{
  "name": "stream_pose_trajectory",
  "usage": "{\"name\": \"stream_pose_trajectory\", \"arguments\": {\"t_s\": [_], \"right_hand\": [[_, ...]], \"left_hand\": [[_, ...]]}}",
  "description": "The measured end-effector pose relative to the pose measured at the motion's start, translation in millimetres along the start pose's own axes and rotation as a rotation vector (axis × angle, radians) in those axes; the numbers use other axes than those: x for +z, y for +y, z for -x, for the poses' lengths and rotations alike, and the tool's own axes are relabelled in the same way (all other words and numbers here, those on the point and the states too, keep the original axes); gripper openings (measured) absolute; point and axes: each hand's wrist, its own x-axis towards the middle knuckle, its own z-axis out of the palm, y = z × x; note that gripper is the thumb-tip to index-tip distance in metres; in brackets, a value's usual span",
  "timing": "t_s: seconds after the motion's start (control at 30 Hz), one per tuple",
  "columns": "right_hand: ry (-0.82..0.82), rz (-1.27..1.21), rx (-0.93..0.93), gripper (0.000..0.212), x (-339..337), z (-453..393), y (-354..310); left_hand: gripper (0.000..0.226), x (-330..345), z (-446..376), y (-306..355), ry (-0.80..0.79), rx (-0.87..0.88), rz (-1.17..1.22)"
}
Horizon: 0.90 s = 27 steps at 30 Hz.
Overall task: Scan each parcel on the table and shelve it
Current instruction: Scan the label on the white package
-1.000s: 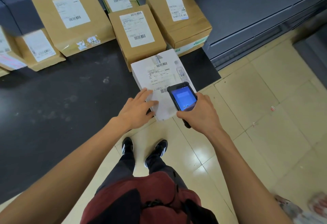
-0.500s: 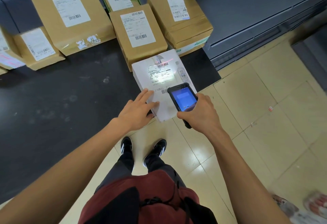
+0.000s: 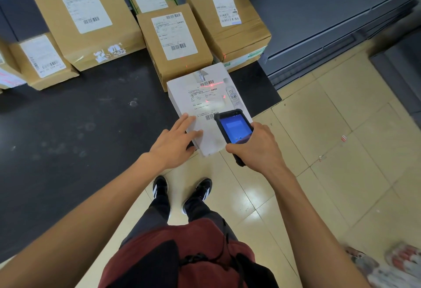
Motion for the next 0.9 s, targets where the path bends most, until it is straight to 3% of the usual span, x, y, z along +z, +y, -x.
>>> {"name": "stream_pose_trajectory", "arguments": {"t_s": [0.9], "right_hand": [[-0.06, 0.098, -0.002, 0.06, -27, -8, -37]], "left_hand": [[0.059, 8, 2, -6, 0.058, 0.019, 0.05]]}}
